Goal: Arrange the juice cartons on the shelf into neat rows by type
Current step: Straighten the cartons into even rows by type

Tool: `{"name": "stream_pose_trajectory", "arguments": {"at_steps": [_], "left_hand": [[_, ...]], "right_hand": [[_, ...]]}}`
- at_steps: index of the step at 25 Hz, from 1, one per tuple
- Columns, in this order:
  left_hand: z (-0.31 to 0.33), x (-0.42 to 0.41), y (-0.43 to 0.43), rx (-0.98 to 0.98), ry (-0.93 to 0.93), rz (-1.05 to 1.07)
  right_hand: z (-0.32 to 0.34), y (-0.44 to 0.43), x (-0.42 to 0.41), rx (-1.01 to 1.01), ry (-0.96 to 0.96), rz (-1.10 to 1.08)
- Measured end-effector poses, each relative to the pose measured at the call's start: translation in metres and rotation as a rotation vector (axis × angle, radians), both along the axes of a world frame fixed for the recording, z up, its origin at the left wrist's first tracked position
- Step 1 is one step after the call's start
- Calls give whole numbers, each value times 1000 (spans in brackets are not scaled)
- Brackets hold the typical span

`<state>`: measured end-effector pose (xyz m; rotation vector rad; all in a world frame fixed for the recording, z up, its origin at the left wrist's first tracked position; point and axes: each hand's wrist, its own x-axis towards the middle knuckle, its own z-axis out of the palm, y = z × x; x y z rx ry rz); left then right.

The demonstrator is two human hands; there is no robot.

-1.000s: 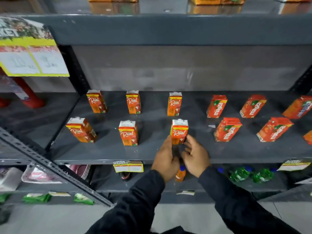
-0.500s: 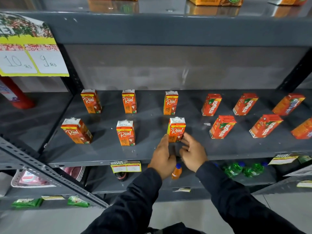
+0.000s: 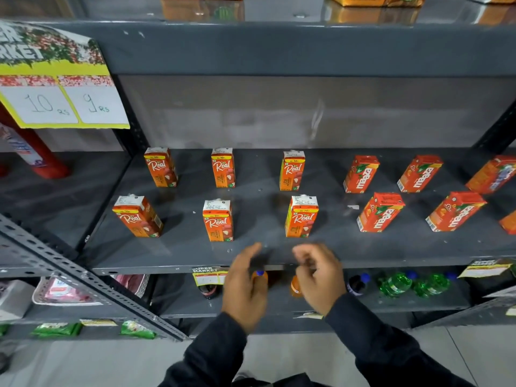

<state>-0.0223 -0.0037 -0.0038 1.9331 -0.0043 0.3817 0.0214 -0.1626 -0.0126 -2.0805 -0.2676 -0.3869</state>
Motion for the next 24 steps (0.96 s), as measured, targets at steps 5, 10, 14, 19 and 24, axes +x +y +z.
{"name": "stream_pose_trajectory", "arguments": {"at_steps": [5, 10, 14, 19, 24], "left_hand": [[-3, -7, 75, 44, 99, 409], [11, 23, 86, 249, 320, 123], [6, 29, 84, 384, 323, 74], [0, 35, 88, 394, 285, 58], [4, 32, 88, 303, 228, 78]], "right_hand": [[8, 58, 3, -199, 199, 338], [20, 105, 29, -177, 435, 348], [18, 109, 34, -172, 480, 338], [15, 110, 33, -127, 466, 320], [22, 109, 29, -81, 495, 299]]}}
